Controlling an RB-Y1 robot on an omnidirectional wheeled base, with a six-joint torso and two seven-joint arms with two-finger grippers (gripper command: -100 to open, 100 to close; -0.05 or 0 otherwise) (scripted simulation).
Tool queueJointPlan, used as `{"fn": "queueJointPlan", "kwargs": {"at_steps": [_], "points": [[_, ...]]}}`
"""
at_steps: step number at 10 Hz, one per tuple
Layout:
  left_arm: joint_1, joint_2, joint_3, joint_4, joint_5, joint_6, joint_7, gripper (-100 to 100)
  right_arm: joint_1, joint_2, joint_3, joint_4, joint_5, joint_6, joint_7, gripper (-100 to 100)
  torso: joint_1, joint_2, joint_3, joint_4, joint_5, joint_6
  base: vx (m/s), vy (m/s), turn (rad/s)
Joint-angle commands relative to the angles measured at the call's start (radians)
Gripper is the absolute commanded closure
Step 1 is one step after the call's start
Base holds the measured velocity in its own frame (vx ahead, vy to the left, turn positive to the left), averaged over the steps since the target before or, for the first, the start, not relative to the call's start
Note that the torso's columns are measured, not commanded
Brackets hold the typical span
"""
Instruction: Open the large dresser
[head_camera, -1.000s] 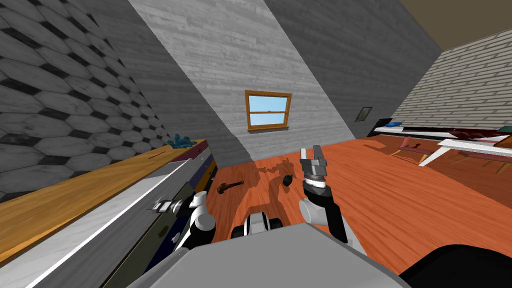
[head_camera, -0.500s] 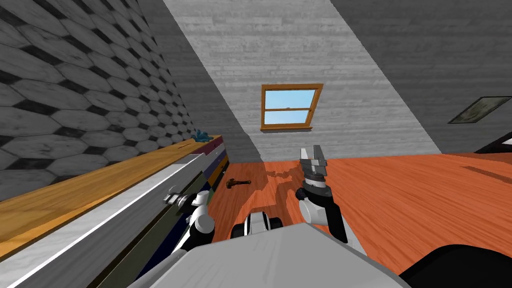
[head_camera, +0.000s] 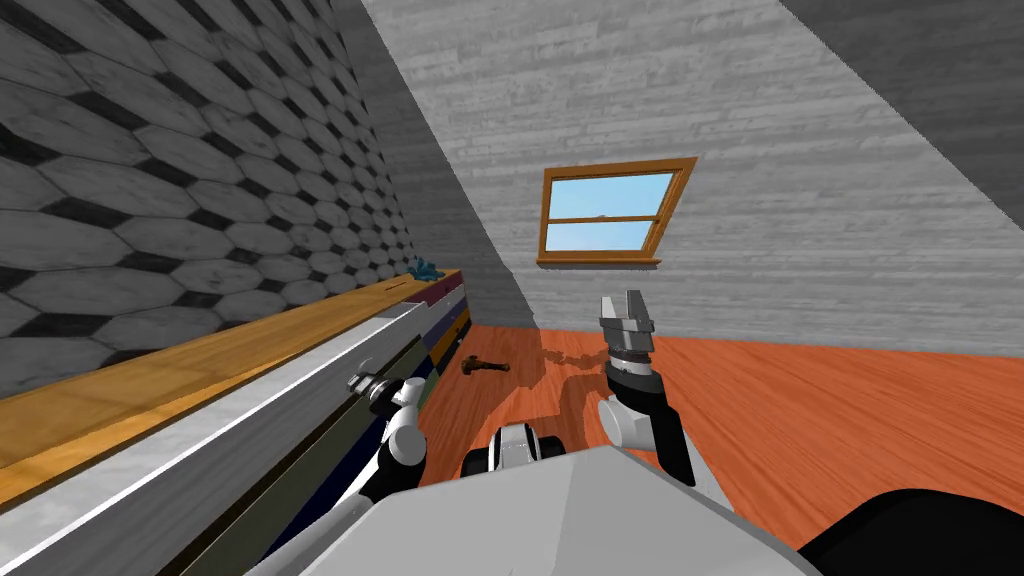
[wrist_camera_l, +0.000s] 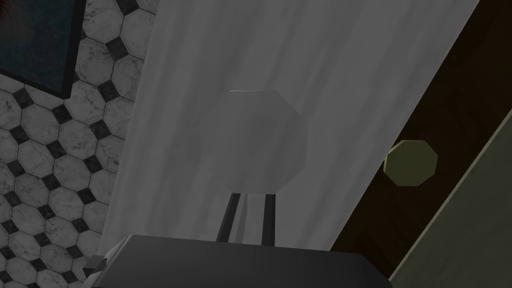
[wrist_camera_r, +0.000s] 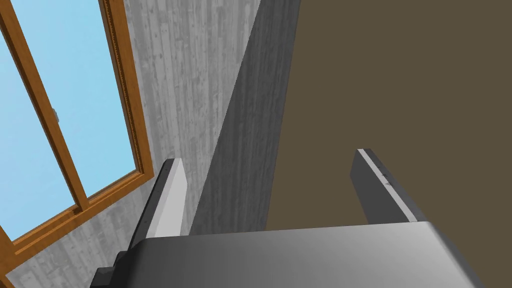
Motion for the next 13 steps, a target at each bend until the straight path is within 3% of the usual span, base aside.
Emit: {"fn": "queueJointPlan", "kwargs": {"at_steps": [1,2,3,4,6,7,8,9,10,11,12,13], "points": [[-0.010,0.011,-0.046,-0.006,-0.030,0.036,0.050,100,0.000,0.000,0.000,0.000,0.000,0.000,0.000,0,0.002,0.005,0.003,0.001,0.001,0.003,0.032,-0.068,0.092],[-0.010,0.026,-0.076,0.026,-0.071,0.067,0.095,100,-0.001,0.000,0.000,0.000,0.000,0.000,0.000,0,0.006,0.010,0.006,0.003,0.002,0.006,0.082,-0.091,0.440],[-0.010,0.026,-0.091,0.026,-0.075,0.067,0.109,100,0.000,0.000,0.000,0.000,0.000,0.000,0.000,0,0.004,0.007,0.005,0.002,0.002,0.000,0.108,-0.108,0.350],[-0.010,0.042,-0.118,0.058,-0.113,0.098,0.144,100,0.000,0.000,0.000,0.000,0.000,0.000,0.000,0,0.003,0.007,0.004,0.001,0.002,-0.001,0.128,-0.180,0.412],[-0.010,0.042,-0.136,0.058,-0.120,0.098,0.168,100,0.000,0.000,0.000,0.000,0.000,0.000,0.000,0,0.002,0.009,0.006,0.001,0.002,-0.001,0.071,-0.116,0.262],[-0.010,0.058,-0.168,0.090,-0.162,0.130,0.209,100,-0.001,0.000,0.000,0.000,0.000,0.000,0.000,0,0.007,0.011,0.007,0.003,0.004,0.003,0.075,-0.102,0.361],[-0.010,0.058,-0.181,0.090,-0.165,0.130,0.227,100,0.000,0.000,0.000,0.000,0.000,0.000,0.000,0,0.005,0.008,0.006,0.001,0.005,-0.001,0.074,-0.147,0.343],[-0.010,0.073,-0.210,0.122,-0.204,0.161,0.260,100,0.000,0.000,0.000,0.000,0.000,0.000,0.000,0,0.004,0.008,0.005,0.000,0.004,-0.003,0.095,-0.175,0.408],[-0.010,0.073,-0.225,0.122,-0.210,0.161,0.286,100,0.000,0.000,0.000,0.000,0.000,0.000,0.000,0,0.004,0.007,0.005,-0.001,0.006,-0.004,0.093,-0.160,0.457],[-0.010,0.073,-0.225,0.122,-0.210,0.161,0.286,100,0.000,0.000,0.000,0.000,0.000,0.000,0.000,0,0.008,0.008,0.006,-0.002,0.007,-0.007,0.034,-0.089,0.127],[-0.010,0.089,-0.266,0.154,-0.255,0.192,0.335,100,-0.001,0.000,0.000,0.000,0.000,0.000,0.000,0,0.012,0.012,0.008,0.000,0.009,-0.004,0.036,-0.117,0.397],[-0.010,0.089,-0.270,0.154,-0.255,0.192,0.345,100,0.000,0.000,0.000,0.000,0.000,0.000,0.000,0,0.011,0.012,0.008,-0.001,0.009,-0.008,0.049,-0.146,0.337]]}}
